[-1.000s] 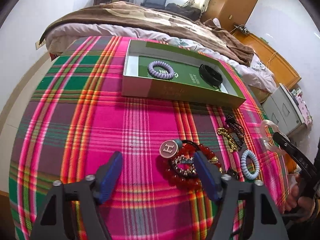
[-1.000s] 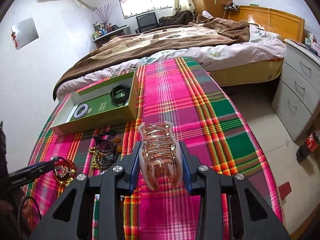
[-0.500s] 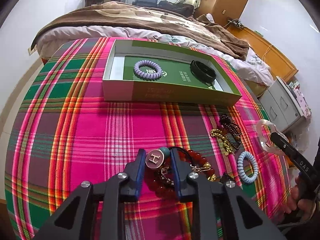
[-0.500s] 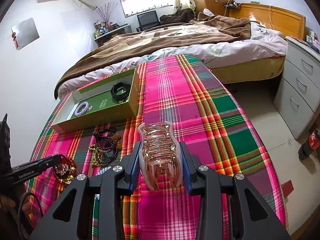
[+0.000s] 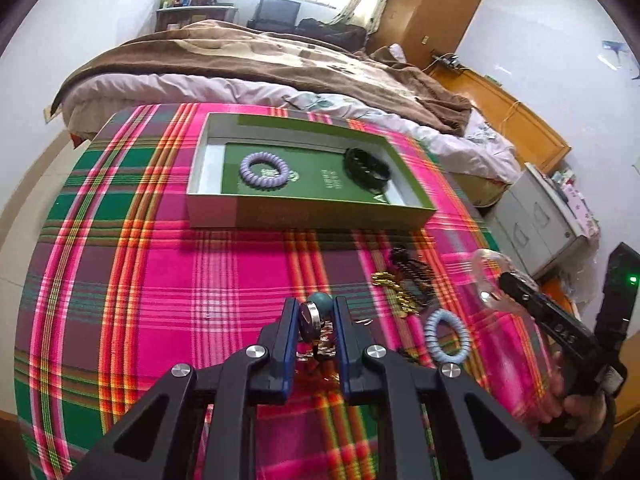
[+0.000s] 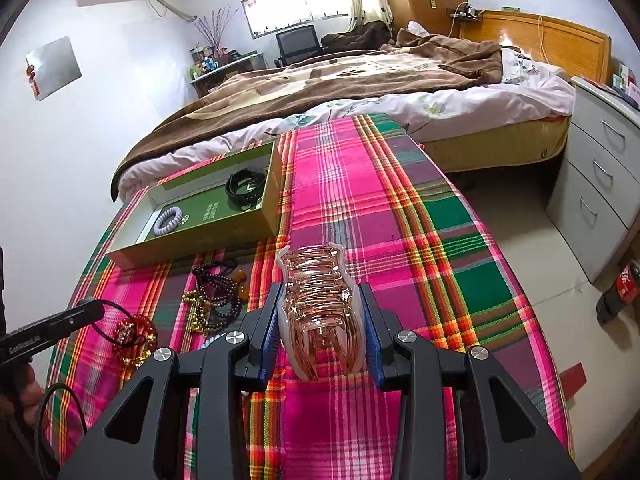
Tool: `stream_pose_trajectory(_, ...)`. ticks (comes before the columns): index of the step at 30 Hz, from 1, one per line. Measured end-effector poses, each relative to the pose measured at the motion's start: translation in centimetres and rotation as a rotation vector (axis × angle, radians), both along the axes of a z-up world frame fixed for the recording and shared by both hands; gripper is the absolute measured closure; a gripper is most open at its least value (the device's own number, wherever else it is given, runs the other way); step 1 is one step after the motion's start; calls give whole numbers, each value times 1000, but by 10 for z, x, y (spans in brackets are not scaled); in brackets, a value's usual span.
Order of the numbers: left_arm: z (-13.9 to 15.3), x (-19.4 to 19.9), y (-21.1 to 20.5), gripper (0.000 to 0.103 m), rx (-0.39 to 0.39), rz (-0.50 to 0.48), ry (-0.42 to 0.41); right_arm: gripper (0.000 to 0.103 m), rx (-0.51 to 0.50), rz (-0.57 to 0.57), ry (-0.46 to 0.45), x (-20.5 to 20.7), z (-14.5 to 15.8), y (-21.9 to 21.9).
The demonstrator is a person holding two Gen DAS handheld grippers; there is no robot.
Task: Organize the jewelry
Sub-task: 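Lower the red bracelet into the box and open the left tool while the right carries the clip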
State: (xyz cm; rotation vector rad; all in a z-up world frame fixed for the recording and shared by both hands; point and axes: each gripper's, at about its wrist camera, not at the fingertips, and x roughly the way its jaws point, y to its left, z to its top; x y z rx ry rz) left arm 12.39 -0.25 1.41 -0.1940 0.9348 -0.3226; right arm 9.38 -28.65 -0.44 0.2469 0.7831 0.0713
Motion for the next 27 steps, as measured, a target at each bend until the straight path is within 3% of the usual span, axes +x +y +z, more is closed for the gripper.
stream_pose_trajectory(4, 9, -7, -4, 86, -4, -15, -26, 66, -1, -2, -4, -1, 2, 0)
stream_pose_trajectory(12, 27, -14, -12, 86, -105, -88, -56, 66, 0, -1, -11, -4, 5, -1)
stream_pose_trajectory(27, 43, 29, 7, 86, -22, -1, -69, 66, -44, 78, -75, 29, 42, 22)
